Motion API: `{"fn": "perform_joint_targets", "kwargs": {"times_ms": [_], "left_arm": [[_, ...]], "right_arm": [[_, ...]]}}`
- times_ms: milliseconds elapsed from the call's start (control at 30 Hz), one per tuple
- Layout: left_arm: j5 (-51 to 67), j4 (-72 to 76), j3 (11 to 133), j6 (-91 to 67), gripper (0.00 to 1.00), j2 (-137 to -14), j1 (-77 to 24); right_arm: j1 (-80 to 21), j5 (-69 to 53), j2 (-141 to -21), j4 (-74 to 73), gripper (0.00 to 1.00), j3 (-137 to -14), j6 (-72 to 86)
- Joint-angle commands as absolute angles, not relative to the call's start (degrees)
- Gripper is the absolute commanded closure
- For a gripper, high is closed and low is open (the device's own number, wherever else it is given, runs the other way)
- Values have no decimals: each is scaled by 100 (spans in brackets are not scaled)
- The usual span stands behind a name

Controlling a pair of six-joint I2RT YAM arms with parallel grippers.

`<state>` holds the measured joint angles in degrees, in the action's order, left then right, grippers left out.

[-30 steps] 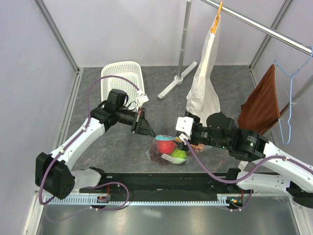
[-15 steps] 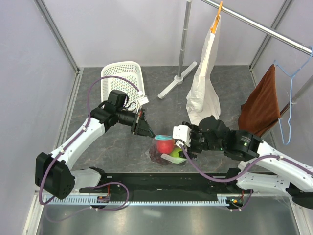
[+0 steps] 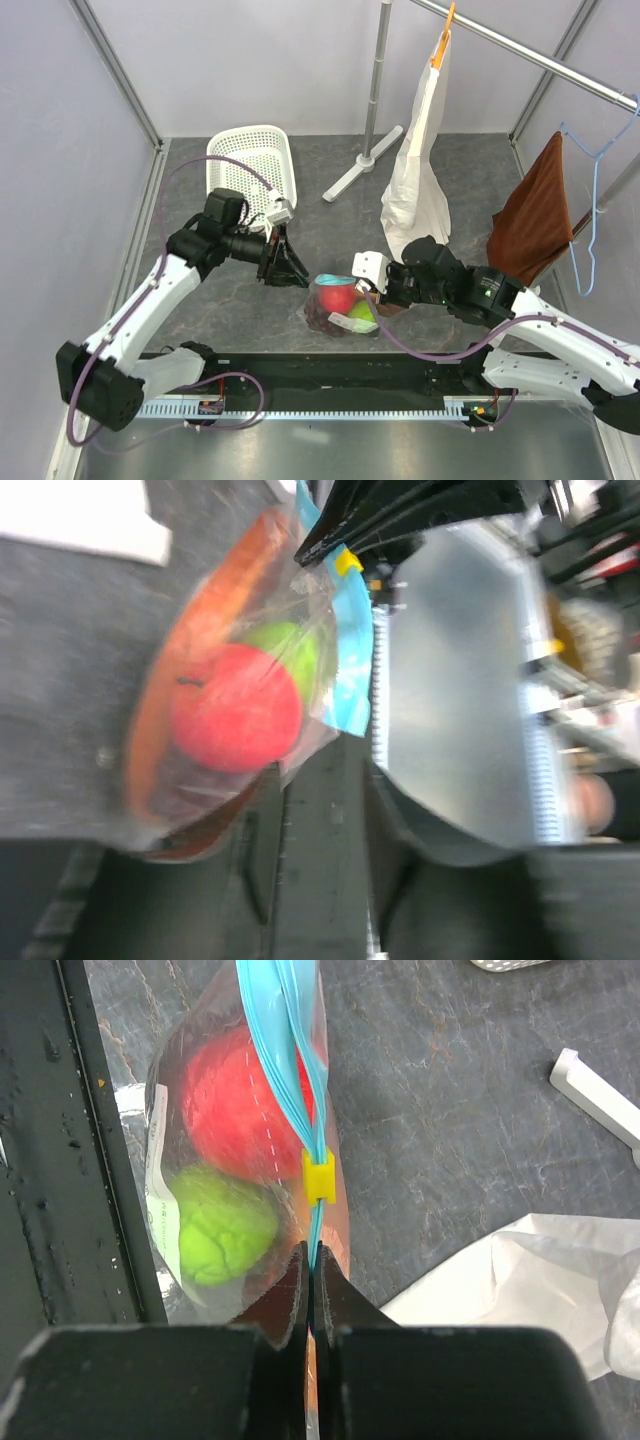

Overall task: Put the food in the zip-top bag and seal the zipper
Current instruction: Zip the zipper food storage bag at the center of the board.

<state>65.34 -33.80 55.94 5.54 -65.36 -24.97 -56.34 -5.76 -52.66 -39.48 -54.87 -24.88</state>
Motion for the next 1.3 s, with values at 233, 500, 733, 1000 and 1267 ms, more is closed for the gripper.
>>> {"fn": "perform_joint_targets", "kwargs": {"times_ms": [233,500,733,1000,1267], "left_arm": [[4730,-3666,5696,4156,22,-4703,-3092],[2822,-2365,4887,5325,24,-4341,-4535],[2497,-2067,4878,5608,34,-4587,-4886],[2241,-2162,5080,5362,80,-4912,-5212],[2557,-3636,5817,4246,98,-5123,-5142]], "right_arm": [[-5616,-975,-5256,-3612,100,-5836,-2584],[-5616,-1108,-5309,-3621,100,-5941,-2628],[-5616,-1230,-5265,-3665,100,-5924,-2742],[-5616,-1239,-5282,-3674,100,-5933,-2786],[-5616,-827,-5177,-3770,100,-5871,-3199]]}}
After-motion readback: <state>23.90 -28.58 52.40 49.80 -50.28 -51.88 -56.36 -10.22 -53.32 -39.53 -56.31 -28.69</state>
